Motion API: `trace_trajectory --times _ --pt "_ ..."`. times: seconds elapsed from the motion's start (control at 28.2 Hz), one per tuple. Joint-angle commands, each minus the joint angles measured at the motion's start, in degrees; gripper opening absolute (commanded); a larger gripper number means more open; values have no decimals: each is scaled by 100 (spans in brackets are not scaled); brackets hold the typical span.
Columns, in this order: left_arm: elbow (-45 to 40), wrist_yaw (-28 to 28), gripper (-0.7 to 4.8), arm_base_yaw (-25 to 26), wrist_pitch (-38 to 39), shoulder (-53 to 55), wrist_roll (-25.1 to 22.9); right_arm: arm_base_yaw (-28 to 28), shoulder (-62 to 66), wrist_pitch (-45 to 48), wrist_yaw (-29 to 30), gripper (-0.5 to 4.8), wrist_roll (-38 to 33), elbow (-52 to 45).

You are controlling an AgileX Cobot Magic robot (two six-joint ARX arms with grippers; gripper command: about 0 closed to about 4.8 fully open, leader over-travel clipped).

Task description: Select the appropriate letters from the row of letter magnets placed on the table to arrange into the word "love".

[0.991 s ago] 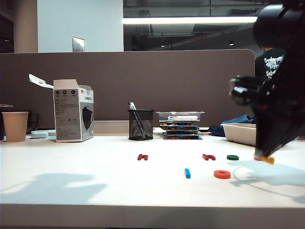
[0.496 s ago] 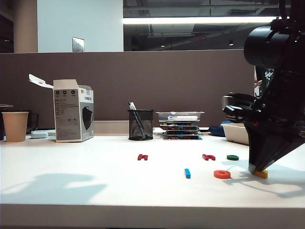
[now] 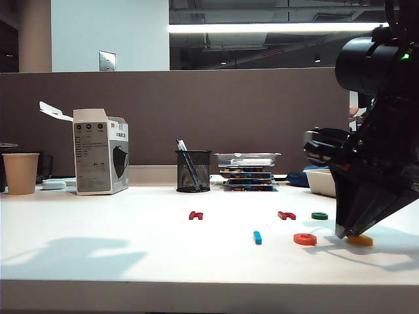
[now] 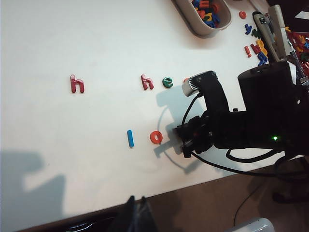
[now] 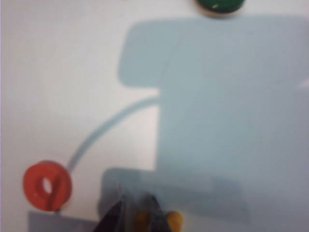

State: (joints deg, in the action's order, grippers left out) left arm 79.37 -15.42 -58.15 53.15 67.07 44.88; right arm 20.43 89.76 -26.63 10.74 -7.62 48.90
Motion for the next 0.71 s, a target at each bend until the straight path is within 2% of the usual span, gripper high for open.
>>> trace_trajectory --times 0.04,0.42,0.71 --pt "15 -17 -5 -7 -48 -15 13 4 -83 -94 120 63 -37 37" --pt "15 -20 -5 -7 -48 -15 13 -9 -118 -232 -118 62 -35 422" --pt "15 -17 -5 -7 -48 -15 13 -22 -120 -654 -925 62 -173 411"
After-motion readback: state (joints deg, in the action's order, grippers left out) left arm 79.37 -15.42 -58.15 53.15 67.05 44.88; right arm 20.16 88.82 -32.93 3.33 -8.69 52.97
